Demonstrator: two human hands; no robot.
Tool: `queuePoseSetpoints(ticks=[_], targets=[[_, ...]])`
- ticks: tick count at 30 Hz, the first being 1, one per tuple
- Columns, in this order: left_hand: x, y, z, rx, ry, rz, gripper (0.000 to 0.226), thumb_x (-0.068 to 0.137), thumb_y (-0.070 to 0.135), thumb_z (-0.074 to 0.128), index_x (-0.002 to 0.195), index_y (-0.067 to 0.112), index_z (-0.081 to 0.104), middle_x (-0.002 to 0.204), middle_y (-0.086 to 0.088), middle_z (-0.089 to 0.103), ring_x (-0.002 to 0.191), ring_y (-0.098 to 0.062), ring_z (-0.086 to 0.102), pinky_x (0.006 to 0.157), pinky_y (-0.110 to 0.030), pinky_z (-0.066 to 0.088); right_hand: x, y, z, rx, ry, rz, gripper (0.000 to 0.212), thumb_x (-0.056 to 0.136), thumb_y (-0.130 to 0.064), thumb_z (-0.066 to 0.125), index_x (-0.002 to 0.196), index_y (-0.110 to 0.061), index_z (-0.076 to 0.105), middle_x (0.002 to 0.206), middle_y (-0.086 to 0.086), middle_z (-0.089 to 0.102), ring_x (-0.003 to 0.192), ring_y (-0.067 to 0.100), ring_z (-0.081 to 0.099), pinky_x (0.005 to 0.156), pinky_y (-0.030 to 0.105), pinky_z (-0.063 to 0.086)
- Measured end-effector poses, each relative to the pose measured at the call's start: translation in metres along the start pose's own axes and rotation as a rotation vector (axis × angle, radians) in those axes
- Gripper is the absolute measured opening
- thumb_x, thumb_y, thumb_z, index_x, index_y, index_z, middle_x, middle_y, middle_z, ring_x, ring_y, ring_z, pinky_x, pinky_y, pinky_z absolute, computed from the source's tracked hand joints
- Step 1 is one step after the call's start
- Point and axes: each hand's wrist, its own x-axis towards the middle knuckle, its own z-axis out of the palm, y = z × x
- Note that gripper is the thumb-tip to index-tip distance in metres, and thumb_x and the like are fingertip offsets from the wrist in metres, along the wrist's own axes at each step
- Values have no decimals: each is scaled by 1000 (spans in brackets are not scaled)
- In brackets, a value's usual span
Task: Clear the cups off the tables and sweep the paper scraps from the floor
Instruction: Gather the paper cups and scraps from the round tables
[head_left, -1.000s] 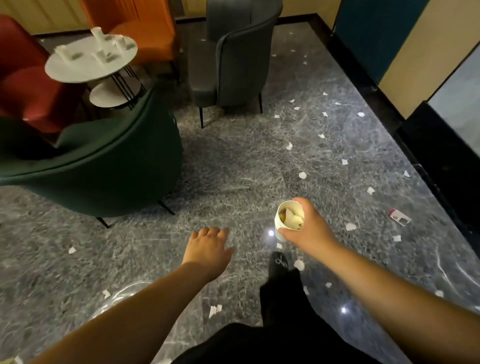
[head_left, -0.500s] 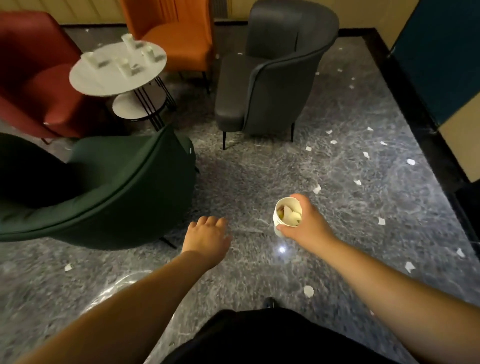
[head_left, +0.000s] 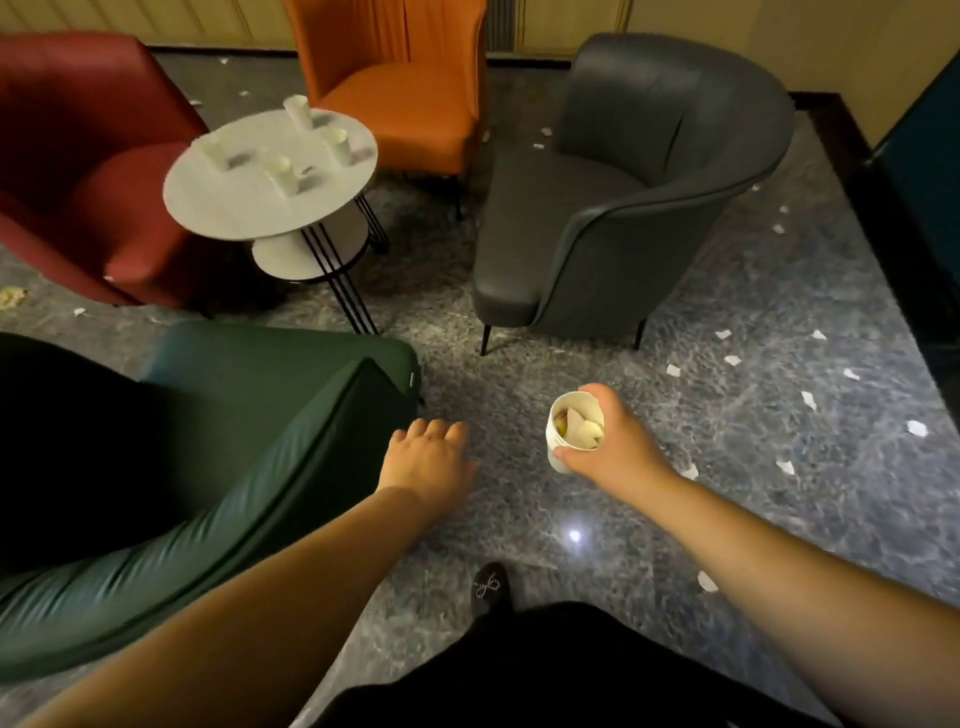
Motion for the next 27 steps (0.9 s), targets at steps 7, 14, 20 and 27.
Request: queuePoseSetpoints(ticks=[7,14,20,27], targets=[[95,-32,-44,-19,8,13,59,98,52,38,149,24,33,153,0,37,143,-23,28,114,-41,24,106,-36,-13,10,21,-17,67,65,-31,83,106,-54,34,105,-17,49,91,8,51,64,10,35],[182,-54,-68,-53,-14,-51,57,98,51,38,148,24,33,155,1,34,144,-22,25,116,-41,22,224,-53,-18,5,-58,-71,67,64,-28,83,109,-48,38,104,-18,49,94,9,51,68,18,40],[272,-68,-99,-83,13,-181,53,97,50,40,143,24,39,148,1,43,139,-22,33,112,-41,27,350,-77,-36,-53,-144,-140,73,66,-32,82,125,-36,39,110,-12,49,94,12,51,74,24,39],[351,-83,-144,-149,85,-330,55,95,51,37,145,27,36,147,3,44,138,-22,34,110,-42,28,476,-123,-53,-121,-255,-230,75,69,-31,81,129,-36,37,119,-6,49,101,17,52,78,27,41]])
